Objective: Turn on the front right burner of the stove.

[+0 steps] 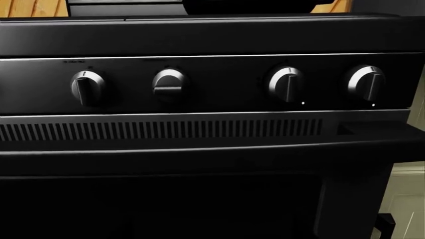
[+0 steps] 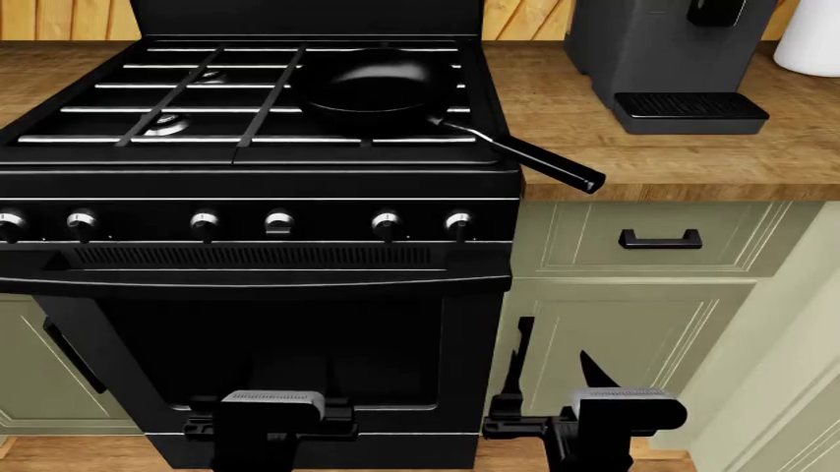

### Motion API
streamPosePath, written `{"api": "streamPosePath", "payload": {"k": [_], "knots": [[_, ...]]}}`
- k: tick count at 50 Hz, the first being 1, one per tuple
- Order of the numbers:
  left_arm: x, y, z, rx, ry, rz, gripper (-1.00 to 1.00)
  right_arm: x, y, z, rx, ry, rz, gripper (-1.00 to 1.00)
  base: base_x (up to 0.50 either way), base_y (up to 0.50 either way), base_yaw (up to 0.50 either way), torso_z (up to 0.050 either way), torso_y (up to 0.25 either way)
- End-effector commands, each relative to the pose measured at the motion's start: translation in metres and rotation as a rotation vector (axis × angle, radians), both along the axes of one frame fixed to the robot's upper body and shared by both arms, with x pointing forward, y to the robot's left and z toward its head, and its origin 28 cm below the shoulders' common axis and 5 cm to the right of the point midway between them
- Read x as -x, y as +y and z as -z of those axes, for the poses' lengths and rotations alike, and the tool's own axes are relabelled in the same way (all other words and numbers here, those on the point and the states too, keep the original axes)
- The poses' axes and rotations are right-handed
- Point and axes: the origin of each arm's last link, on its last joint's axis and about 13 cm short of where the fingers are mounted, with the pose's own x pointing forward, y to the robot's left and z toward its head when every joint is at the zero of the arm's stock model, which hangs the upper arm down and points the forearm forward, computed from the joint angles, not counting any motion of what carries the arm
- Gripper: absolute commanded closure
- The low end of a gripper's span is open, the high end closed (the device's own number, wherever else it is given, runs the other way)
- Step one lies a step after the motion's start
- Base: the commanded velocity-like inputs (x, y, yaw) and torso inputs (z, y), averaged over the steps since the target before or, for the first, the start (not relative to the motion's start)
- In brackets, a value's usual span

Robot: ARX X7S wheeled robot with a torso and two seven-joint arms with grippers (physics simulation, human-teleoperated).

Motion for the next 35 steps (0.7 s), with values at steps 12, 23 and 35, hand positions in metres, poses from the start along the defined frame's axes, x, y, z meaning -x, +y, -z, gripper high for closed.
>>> {"api": "streamPosePath", "payload": {"k": [12,23,35], "knots": [[0.0007,0.0004,0.003,-0.018,0.008,0.001,-1.0,-0.0002,0.0008,0.0006,-0.002,0.009,-0.013,-1.0,0.0,0.0,0.0,0.0,0.0],[0.0006,0.0005,0.0026,-0.018,-0.002,-0.003,-1.0,0.0003,0.0006,0.0006,-0.024,0.014,-0.017,-1.0,0.0,0.0,0.0,0.0,0.0],[0.0001,0.0006,0.0034,-0.02,0.005,-0.006,-1.0,-0.0002,0.0004,0.0008,-0.031,0.018,-0.019,-1.0,0.47,0.0,0.0,0.0,0.0]]}}
